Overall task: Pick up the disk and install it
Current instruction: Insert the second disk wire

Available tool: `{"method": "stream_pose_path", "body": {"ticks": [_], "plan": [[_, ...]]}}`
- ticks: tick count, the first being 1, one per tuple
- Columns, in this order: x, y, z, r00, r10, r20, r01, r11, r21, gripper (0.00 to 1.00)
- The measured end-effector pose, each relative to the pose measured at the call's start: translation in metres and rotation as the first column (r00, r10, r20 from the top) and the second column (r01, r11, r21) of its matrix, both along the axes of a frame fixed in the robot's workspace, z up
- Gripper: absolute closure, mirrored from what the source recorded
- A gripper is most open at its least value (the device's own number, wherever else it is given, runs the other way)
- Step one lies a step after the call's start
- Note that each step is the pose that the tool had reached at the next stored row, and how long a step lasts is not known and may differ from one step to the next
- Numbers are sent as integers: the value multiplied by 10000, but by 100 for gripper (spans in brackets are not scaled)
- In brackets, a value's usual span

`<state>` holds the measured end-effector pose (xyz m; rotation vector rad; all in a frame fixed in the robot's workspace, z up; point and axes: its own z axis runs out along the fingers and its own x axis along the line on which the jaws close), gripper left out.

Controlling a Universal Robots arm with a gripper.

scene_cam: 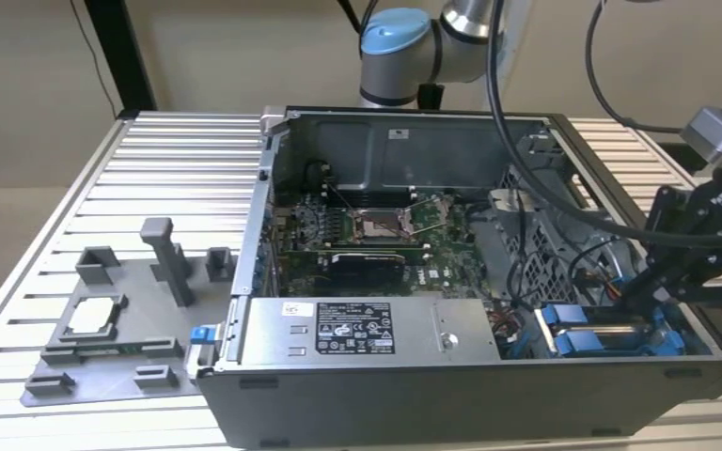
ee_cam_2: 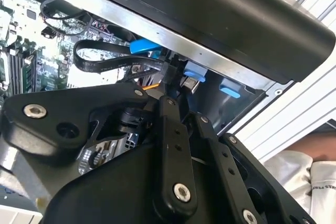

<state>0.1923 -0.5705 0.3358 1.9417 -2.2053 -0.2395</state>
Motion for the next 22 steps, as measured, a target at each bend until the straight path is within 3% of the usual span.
{"method": "stream_pose_path", "body": {"ticks": [7, 22], "plan": [[25, -5, -6, 10000, 0, -46, 0, 10000, 0, 100], [12, -5, -19, 9998, 195, -51, -195, 9998, 0, 100]]}}
